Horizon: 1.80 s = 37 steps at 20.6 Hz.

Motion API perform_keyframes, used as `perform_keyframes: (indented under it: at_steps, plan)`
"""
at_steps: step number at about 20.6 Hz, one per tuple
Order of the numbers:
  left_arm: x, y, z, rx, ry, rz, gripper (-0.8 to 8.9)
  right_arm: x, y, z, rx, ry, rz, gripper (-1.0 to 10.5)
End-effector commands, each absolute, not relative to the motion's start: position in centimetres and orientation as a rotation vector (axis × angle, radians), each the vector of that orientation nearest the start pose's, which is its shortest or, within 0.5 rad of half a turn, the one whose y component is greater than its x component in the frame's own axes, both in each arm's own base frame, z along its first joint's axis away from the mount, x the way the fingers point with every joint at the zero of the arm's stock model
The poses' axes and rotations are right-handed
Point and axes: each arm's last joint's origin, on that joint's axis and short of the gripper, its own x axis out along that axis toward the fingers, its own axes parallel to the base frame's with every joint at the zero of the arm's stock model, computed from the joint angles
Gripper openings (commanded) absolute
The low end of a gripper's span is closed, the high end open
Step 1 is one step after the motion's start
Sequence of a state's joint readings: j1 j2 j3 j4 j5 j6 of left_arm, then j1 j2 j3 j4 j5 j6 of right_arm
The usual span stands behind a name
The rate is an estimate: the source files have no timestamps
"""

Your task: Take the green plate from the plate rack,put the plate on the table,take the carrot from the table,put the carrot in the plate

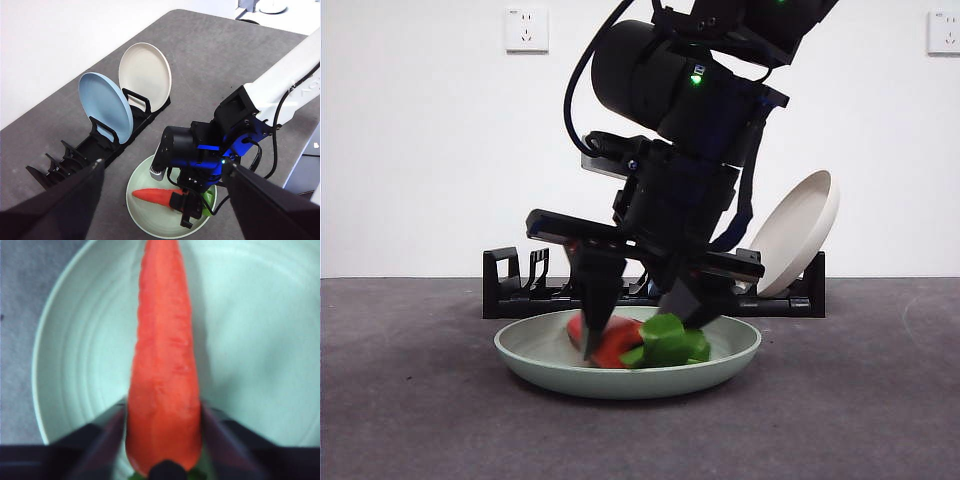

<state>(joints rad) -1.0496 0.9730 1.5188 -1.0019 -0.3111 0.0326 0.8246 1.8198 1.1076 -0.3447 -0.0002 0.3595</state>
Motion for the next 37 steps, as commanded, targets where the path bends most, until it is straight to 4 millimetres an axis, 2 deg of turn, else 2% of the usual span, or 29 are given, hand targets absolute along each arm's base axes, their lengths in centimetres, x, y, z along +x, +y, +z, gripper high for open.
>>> perform_keyframes:
  at_steps: [1,5,8,12,16,18,19,20,21,22,23,37]
  plan:
    - [7.5,-11.3,45.8,0.318,0.353,-0.731,3.96,23.9,26.0,16.9,-0.108,1.083,0.557,5.4]
    - [7.5,-11.3,45.8,0.318,0.353,-0.731,3.96,23.2,25.1,21.1,-0.063,0.977,0.592,5.4]
    - [7.5,-11.3,45.7,0.321,0.357,-0.731,3.96,21.4,23.2,24.9,-0.051,0.93,0.611,5.4]
    - [7.4,-11.1,45.4,0.345,0.387,-0.729,3.96,17.4,18.9,29.8,-0.094,0.925,0.637,5.4]
    - [7.3,-10.9,44.9,0.358,0.443,-0.72,3.96,13.0,14.1,33.0,-0.101,0.936,0.635,5.3]
    - [7.2,-10.8,44.8,0.344,0.468,-0.716,3.92,11.2,12.1,33.7,-0.102,0.942,0.637,5.3]
    - [7.2,-10.8,44.7,0.345,0.476,-0.717,3.28,10.4,11.4,34.0,-0.096,0.951,0.653,4.9]
    - [7.1,-10.8,44.6,0.345,0.485,-0.715,2.01,9.8,10.8,34.2,-0.092,0.959,0.665,3.5]
    - [7.1,-10.7,44.6,0.333,0.494,-0.71,0.48,9.4,10.4,34.3,-0.088,0.961,0.681,1.2]
    - [7.1,-10.7,44.6,0.327,0.5,-0.707,-0.26,9.2,10.2,34.4,-0.09,0.954,0.684,-0.3]
    - [7.1,-10.7,44.5,0.326,0.504,-0.706,-0.06,9.0,10.0,34.5,-0.097,0.941,0.693,0.0]
    - [7.1,-10.6,44.4,0.325,0.518,-0.695,-0.04,8.8,9.7,34.7,-0.099,0.921,0.697,0.0]
